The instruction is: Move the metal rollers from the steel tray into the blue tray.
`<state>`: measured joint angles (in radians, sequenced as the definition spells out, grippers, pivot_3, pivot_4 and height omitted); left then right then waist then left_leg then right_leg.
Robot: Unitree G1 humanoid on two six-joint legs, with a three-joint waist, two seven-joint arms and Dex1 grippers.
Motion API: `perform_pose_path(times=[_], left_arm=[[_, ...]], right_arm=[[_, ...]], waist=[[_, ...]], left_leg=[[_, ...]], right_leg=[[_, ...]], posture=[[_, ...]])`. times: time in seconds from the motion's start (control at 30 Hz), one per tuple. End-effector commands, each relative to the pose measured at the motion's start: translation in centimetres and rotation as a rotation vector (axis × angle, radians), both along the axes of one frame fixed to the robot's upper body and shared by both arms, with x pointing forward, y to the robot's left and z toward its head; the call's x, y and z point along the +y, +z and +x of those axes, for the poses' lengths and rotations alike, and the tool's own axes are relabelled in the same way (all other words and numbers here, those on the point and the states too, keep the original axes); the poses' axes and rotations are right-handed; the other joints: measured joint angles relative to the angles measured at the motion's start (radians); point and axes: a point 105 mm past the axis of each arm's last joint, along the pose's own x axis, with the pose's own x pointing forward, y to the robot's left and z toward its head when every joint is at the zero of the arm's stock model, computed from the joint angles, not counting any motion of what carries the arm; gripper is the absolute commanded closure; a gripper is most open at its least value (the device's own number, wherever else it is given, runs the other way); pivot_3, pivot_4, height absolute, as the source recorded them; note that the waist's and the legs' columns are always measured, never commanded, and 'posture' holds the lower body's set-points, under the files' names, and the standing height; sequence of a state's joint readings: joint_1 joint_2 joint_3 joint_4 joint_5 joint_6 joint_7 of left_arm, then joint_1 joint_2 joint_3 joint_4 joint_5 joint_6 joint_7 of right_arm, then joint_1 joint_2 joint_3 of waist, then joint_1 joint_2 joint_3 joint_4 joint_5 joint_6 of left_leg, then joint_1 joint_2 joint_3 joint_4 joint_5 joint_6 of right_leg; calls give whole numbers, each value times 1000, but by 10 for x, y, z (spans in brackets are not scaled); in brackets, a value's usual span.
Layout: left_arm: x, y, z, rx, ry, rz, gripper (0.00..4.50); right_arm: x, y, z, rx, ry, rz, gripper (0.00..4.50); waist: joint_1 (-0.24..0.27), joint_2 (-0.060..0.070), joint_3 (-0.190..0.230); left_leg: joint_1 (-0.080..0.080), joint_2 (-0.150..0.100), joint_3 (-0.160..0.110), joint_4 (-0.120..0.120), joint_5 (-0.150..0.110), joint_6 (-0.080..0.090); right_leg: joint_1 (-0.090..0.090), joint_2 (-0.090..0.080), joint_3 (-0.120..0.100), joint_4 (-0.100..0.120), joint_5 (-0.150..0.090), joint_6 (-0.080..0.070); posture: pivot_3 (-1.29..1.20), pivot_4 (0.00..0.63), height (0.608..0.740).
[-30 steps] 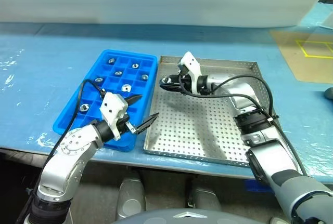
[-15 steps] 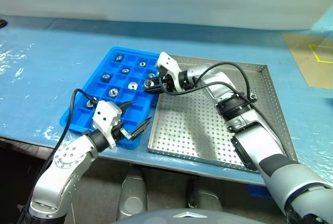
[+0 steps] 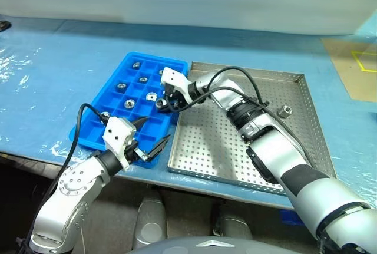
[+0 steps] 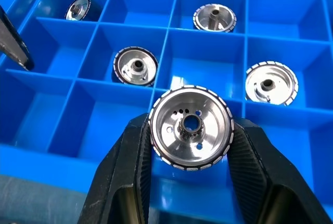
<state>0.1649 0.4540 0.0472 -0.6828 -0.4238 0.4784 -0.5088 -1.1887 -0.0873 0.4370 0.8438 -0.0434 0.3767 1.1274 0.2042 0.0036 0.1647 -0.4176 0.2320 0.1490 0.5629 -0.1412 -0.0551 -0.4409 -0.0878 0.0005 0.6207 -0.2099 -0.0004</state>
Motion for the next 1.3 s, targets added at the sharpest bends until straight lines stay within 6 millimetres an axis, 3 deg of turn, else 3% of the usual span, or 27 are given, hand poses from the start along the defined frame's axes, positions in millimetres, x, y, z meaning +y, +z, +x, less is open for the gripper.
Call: perform_pose_path(times=[0.03,0.63,0.9,1.13,1.3], left_arm=[[-2,13,-4,-57,-6,-11,0],[-6,18,0,-70,-18,-25,0],[-9,19,1,-71,-38,-26,0],[-17,20,13,-75,-111,-17,0],[-33,21,26,-81,-218,-23,0]], right_arm=[[10,14,1,-70,54,-23,2872],[-2,-6,8,-105,82,-178,2872],[-6,-4,12,-97,39,-131,144],[-28,17,24,-48,-79,4,63],[-73,34,39,-35,-239,73,63]], waist=[[3,0,0],[13,0,0],[23,0,0],[28,1,0],[7,1,0]], left_leg=[[0,1,0,0,0,0],[-1,4,-1,0,2,-3],[-1,4,-1,1,2,-3],[-1,5,-1,3,2,-3],[-1,6,-1,8,2,-4]], right_leg=[[0,1,0,0,0,0],[0,2,-1,3,-2,-3],[0,2,-1,3,-2,-3],[1,2,-1,6,-2,-3],[1,3,-1,9,-1,-4]], posture=[[461,150,740],[451,150,740],[431,150,740],[303,150,740],[183,150,740]])
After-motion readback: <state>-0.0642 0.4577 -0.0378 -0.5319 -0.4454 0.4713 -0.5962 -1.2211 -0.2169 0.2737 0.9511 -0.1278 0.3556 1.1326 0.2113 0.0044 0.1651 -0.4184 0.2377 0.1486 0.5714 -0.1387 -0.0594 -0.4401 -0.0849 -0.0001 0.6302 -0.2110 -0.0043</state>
